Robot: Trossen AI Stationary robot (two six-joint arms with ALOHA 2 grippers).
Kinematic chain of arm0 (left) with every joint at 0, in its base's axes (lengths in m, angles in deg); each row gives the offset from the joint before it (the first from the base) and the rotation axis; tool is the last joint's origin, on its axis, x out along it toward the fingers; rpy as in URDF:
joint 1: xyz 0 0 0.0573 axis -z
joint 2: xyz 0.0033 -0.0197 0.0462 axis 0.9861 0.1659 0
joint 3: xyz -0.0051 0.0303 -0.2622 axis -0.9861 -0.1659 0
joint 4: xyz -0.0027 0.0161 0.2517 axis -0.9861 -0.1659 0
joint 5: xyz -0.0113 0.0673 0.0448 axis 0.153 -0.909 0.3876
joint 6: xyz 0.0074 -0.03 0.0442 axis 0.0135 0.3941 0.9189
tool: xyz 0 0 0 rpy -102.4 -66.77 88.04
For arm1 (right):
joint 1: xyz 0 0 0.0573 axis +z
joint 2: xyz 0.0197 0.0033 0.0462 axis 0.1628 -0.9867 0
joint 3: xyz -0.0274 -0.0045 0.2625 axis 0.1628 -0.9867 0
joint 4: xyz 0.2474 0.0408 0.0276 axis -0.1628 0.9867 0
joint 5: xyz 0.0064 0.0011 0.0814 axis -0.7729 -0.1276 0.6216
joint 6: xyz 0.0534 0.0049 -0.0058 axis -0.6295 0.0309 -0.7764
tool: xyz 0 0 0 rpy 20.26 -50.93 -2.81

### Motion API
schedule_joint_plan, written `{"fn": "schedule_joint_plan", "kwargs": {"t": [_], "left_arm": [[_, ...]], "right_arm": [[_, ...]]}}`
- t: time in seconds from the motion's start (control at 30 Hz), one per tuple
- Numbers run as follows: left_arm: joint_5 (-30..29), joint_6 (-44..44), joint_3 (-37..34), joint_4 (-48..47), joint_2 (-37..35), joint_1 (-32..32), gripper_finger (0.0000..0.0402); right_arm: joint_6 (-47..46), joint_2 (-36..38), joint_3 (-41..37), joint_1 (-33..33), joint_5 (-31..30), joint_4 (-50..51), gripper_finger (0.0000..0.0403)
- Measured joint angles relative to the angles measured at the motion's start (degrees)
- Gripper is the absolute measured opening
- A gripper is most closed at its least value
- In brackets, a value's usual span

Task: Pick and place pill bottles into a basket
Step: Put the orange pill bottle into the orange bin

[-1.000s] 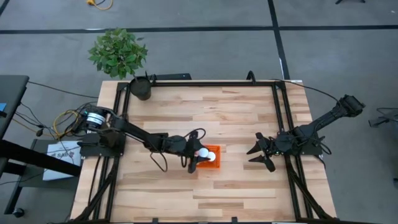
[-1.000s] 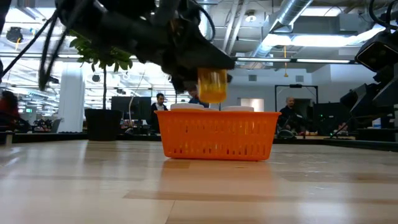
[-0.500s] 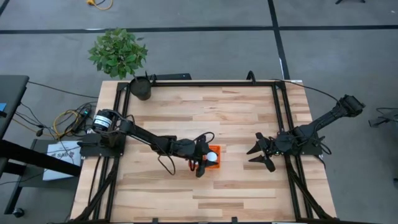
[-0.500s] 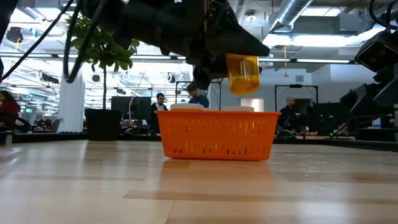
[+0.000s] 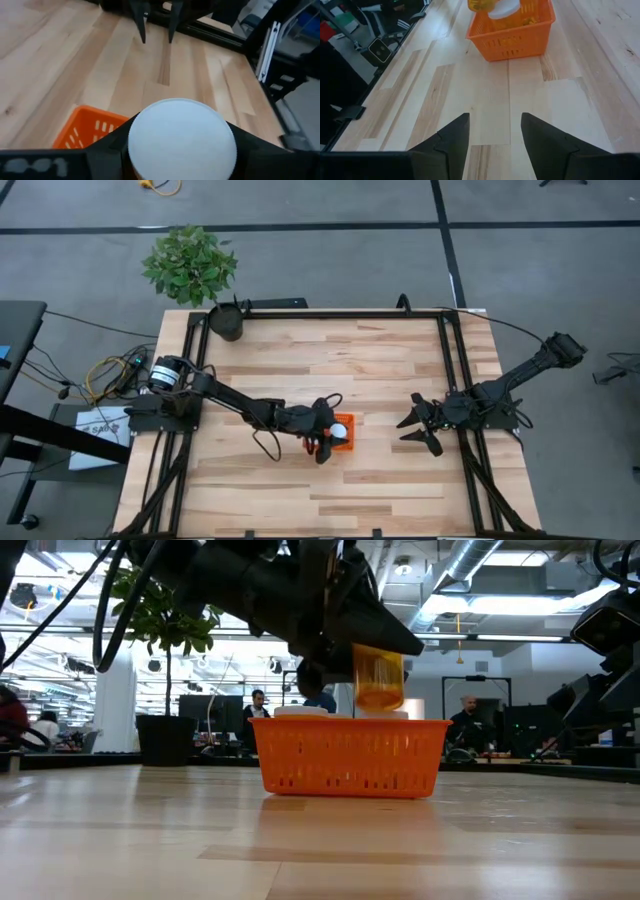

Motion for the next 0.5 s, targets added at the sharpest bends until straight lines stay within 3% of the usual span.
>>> {"fn": "schedule_joint_plan", "kwargs": {"t": [0.2, 0.5], "left_arm": [[0.4, -7.5, 0.0, -0.7, 0.0, 0.2, 0.0171], [-0.5, -7.3, -0.1, -5.7, 0.1, 1.0, 0.0171]], "right_arm": [[0.0, 0.0, 0.0, 0.0, 0.0, 0.0, 0.0171], [0.0, 0.0, 0.0, 0.0, 0.0, 0.0, 0.0171]]}}
